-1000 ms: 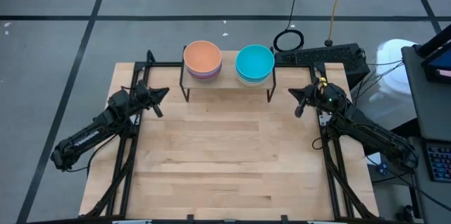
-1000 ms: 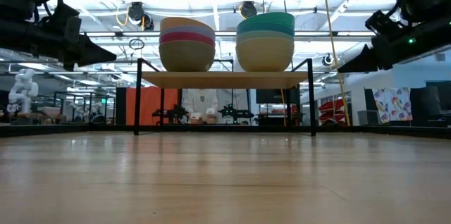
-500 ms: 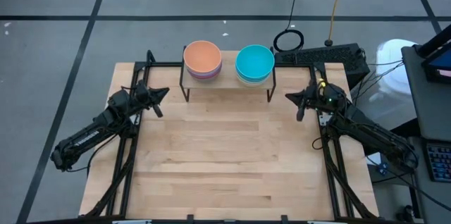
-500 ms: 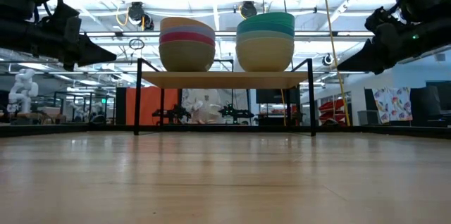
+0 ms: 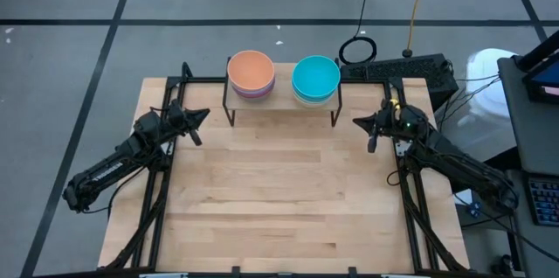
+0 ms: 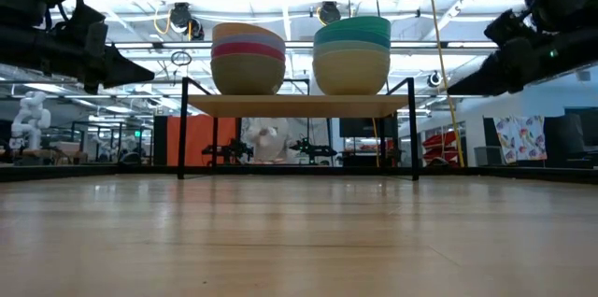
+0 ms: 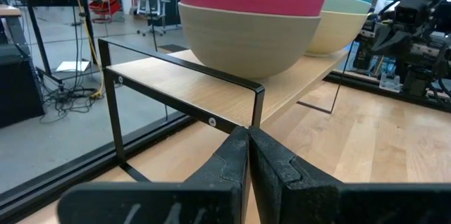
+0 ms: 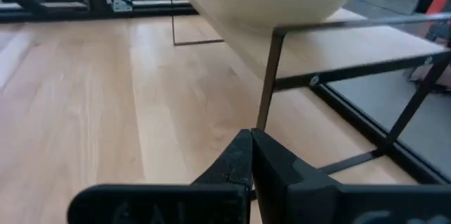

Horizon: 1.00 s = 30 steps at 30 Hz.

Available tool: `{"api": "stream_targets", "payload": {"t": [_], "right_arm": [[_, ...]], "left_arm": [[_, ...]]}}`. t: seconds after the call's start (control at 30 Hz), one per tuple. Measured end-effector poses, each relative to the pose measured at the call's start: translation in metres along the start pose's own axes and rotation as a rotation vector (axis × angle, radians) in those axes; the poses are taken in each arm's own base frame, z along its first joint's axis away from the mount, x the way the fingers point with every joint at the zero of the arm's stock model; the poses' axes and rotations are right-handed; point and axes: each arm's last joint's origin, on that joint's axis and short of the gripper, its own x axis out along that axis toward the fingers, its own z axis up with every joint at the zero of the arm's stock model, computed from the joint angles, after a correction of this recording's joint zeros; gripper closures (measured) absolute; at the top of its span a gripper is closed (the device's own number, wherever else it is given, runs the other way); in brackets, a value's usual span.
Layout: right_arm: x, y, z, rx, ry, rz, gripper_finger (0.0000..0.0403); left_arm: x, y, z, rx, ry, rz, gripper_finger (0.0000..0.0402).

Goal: Place and stack bowls onto a shelf
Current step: Return to Home Position

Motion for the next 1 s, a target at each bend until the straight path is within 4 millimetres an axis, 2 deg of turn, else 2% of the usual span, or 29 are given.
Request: {"api": "stream_targets", "payload": {"t": [0.1,0.2,0.37,0.6,0.8,1.0], "right_arm": [[0.006,0.001,-0.018,0.006,0.006,0.018,0.0403],[0.007,0.002,-0.013,0.03,-0.108,0.065,0.0403],[0.007,0.002,-0.01,-0.015,-0.142,0.08,0.0403],[0.007,0.002,-0.01,-0.016,-0.14,0.08,0.0403],[0.007,0.002,-0.012,0.099,-0.118,0.088,0.0403],[0.007,0.002,-0.012,0.121,-0.118,0.089,0.0403]], "left_arm": [[0.0,0.0,0.0,0.0,0.0,0.0,0.0382],[0.0,0.0,0.0,0.0,-0.001,0.0,0.0382],[0.0,0.0,0.001,0.0,-0.007,0.001,0.0382],[0.0,0.0,0.001,0.001,-0.008,0.001,0.0382],[0.0,0.0,0.001,0.0,-0.007,0.001,0.0382],[0.0,0.0,0.001,0.0,-0.007,0.001,0.0382]]}}
